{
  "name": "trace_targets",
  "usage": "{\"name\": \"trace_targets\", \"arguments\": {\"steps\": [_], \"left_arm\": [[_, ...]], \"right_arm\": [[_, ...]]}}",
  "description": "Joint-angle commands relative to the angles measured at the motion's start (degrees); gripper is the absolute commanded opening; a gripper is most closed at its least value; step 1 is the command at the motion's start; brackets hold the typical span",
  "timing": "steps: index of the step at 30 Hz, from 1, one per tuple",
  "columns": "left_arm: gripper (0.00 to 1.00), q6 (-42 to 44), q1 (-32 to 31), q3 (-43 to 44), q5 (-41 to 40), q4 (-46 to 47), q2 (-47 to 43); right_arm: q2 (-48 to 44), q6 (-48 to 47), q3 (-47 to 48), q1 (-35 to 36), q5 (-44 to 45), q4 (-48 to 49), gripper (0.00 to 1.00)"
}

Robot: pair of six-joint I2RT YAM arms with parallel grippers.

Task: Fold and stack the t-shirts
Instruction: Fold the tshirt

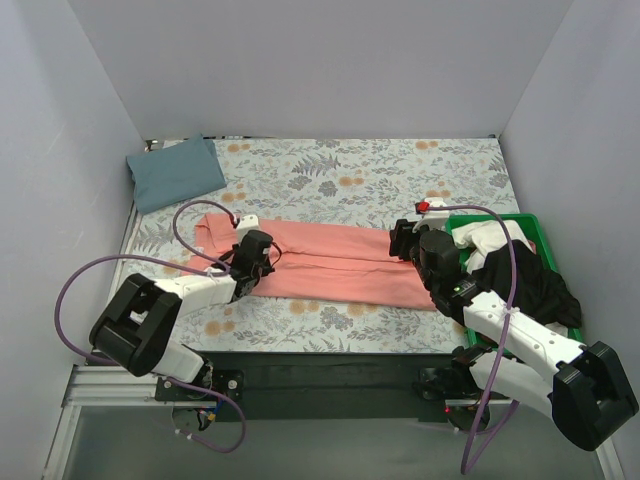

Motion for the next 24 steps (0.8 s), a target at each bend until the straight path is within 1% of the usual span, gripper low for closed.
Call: {"name": "trace_targets", "arguments": {"steps": [1, 4, 6, 15, 24], "left_arm": [[0.0, 0.07, -0.81, 2.79, -1.53, -1.36, -1.24], [0.0, -0.46, -0.9, 4.46, -1.0, -4.7, -2.56], [0.0, -1.16, -0.81, 5.78, 0.49, -9.34, -3.08], [0.0, -3.01, -0.9, 8.07, 8.04, -17.35, -5.02], [0.0, -3.8, -0.9, 7.1, 11.13, -18.95, -6.77]], "right_arm": [[-0.21, -0.31, -0.24, -0.25, 0.28, 1.44, 0.62], [-0.3, -0.31, -0.32, -0.33, 0.28, 1.44, 0.62], [-0.39, -0.4, -0.32, -0.25, 0.28, 1.44, 0.62], [-0.48, -0.31, -0.41, -0.33, -0.25, 1.44, 0.62], [-0.65, -0.31, -0.41, -0.33, -0.78, 1.09, 0.62]]}}
